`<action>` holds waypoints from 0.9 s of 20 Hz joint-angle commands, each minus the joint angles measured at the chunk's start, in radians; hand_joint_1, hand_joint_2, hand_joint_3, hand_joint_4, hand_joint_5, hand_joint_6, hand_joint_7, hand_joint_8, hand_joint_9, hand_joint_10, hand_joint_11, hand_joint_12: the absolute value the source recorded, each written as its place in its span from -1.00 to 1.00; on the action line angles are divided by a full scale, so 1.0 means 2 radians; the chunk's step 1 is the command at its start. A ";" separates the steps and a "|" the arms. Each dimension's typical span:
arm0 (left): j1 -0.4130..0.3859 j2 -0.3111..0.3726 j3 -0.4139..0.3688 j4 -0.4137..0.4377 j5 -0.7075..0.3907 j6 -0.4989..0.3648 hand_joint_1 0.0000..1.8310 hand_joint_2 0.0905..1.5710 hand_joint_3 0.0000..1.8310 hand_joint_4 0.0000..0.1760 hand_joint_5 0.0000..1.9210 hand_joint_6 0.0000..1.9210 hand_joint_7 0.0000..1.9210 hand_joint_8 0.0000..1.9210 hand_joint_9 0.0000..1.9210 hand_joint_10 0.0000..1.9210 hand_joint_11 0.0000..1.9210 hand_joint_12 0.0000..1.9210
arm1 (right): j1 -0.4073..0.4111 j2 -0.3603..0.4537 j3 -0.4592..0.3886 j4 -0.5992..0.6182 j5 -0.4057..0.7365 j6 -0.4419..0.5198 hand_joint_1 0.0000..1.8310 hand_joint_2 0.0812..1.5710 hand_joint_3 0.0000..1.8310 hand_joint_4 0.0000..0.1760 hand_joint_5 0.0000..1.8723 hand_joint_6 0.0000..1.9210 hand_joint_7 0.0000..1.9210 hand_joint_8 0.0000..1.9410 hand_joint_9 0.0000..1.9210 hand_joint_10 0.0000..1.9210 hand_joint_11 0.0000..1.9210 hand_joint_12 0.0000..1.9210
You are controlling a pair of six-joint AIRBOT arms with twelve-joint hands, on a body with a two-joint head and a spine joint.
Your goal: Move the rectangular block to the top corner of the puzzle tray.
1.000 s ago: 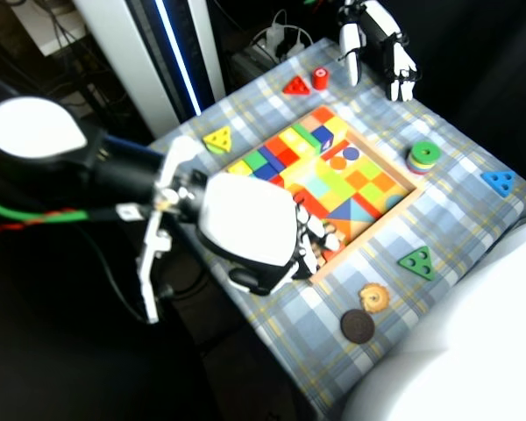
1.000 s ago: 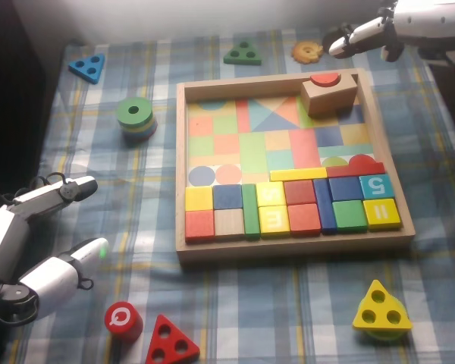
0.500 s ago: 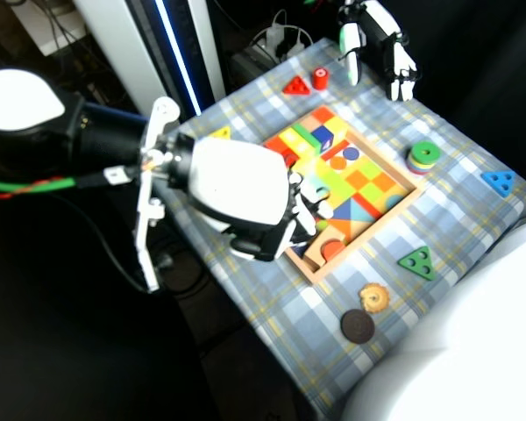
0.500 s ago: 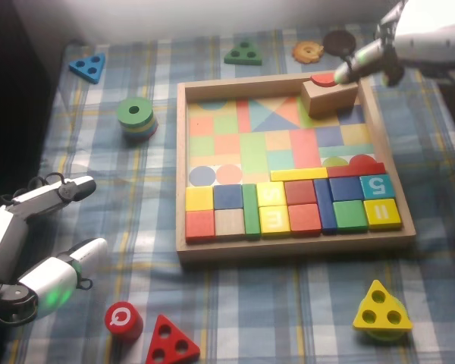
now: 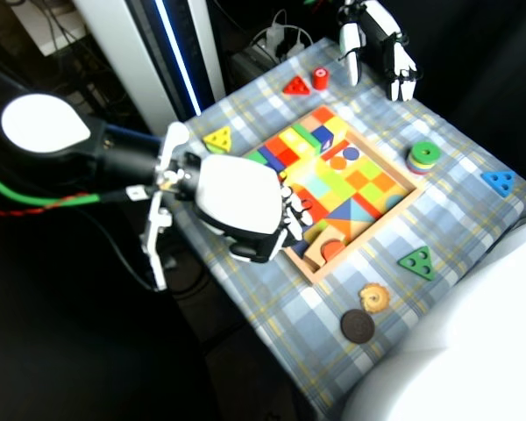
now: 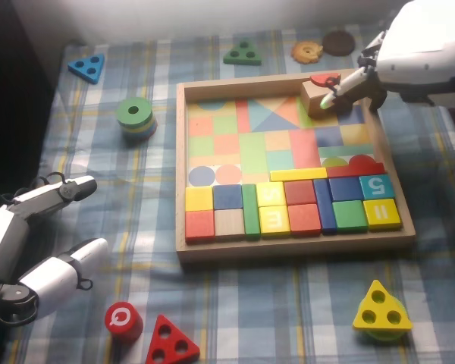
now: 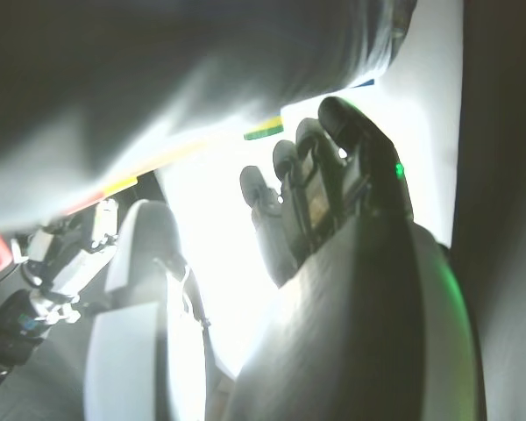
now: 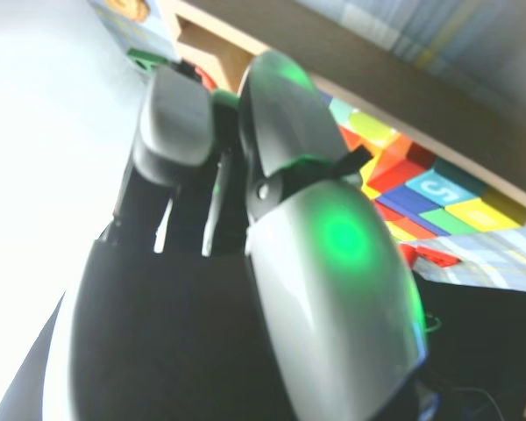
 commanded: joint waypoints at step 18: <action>-0.002 0.001 0.001 0.022 -0.054 -0.007 0.08 0.49 -1.00 -0.38 -0.38 -1.00 -0.54 -1.00 -0.67 -1.00 -1.00 -0.14 | -0.003 -0.025 0.048 0.002 -0.009 -0.011 0.74 0.48 -1.00 -0.92 -0.46 -1.00 0.33 1.00 0.57 1.00 0.63 1.00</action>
